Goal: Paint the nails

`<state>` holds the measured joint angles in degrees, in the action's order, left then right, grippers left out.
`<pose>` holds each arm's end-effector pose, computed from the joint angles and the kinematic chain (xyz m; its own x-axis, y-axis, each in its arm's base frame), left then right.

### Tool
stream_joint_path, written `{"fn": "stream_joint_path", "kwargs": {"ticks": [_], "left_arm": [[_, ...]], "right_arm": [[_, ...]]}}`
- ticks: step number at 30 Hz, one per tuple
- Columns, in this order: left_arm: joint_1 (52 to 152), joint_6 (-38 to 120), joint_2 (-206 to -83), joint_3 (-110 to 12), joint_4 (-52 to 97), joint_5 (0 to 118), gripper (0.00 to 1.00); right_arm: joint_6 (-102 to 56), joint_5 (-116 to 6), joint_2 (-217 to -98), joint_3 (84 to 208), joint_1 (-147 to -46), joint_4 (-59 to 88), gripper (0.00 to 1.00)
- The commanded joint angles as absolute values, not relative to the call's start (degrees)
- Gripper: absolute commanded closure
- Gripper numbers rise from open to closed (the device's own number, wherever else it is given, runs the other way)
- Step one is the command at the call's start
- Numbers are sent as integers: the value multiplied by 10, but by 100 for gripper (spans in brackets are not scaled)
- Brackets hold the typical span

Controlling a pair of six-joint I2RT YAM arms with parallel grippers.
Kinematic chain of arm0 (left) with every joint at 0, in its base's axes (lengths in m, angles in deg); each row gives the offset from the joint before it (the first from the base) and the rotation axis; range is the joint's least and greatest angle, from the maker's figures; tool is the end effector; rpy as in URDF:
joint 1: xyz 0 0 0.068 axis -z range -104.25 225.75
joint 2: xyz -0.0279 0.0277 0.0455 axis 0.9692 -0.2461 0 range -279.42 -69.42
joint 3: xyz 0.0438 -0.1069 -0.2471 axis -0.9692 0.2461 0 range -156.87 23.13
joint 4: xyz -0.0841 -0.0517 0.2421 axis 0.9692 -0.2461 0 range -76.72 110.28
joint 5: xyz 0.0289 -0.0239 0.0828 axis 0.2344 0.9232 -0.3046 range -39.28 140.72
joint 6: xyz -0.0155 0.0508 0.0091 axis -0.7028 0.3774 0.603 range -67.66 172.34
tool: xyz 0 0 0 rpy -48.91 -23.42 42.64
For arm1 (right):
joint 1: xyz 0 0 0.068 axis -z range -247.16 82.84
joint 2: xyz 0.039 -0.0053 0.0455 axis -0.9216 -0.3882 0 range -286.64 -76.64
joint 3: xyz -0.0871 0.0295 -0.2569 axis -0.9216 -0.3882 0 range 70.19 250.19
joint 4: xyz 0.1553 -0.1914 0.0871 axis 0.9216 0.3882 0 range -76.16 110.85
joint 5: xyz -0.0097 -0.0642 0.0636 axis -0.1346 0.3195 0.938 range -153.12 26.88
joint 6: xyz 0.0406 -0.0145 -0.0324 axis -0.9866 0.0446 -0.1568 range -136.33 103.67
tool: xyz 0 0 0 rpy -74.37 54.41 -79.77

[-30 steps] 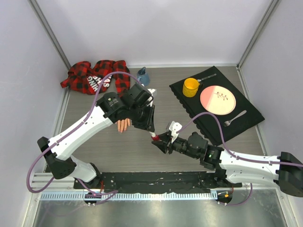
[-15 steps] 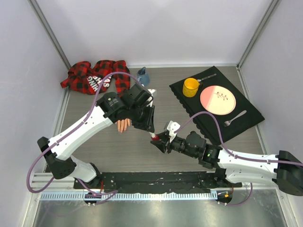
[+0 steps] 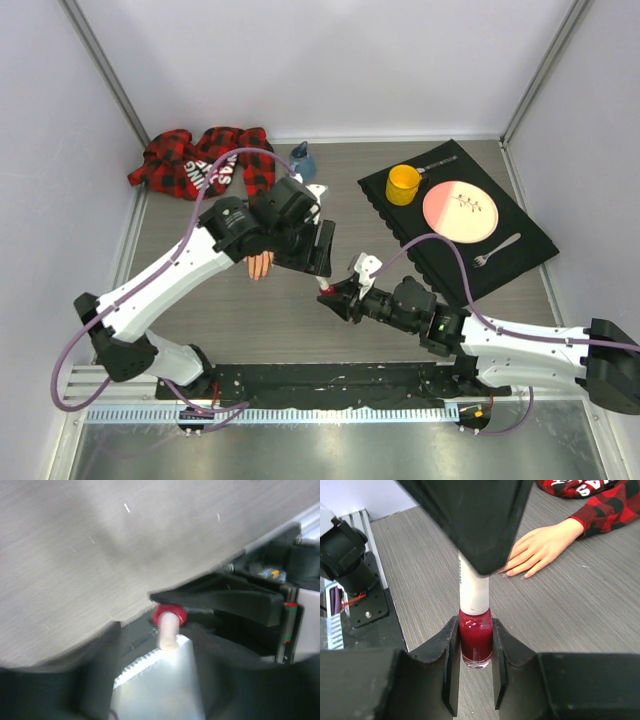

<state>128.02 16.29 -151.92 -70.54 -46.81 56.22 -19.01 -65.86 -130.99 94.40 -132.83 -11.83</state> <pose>0.1660 -0.2201 0.3909 -0.8925 0.1962 -0.4062 0.3648 0.8437 -0.3939 0.0910 0.1974 0.2483 -0.0738 -0.0497 -0.9960 -0.8880 0.4578 0.0429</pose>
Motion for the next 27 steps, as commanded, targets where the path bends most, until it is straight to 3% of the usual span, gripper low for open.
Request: {"fn": "stream_joint_path", "kwargs": {"ticks": [1,2,7,11,16,22,27], "left_arm": [[1278,209,-1411,-657,-351,463,21],[1278,212,-1388,-629,-311,463,9],[1280,193,-1259,-440,-56,504,9],[1288,198,-1257,-413,31,505,23],[1339,251,-1294,-446,43,484,26],[1367,276,-1326,-456,57,435,44],[1368,269,-1340,-456,76,433,53]], "right_arm": [[-255,-701,-1268,950,-1327,-150,99],[-265,-706,-1257,948,-1327,-146,99],[-322,-744,-1211,978,-1322,-79,99],[-355,-784,-1198,1012,-1321,-20,99],[-379,-810,-1205,1040,-1321,10,99],[-390,-806,-1192,1033,-1321,6,99],[-386,-805,-1179,1030,-1321,11,99]]}}
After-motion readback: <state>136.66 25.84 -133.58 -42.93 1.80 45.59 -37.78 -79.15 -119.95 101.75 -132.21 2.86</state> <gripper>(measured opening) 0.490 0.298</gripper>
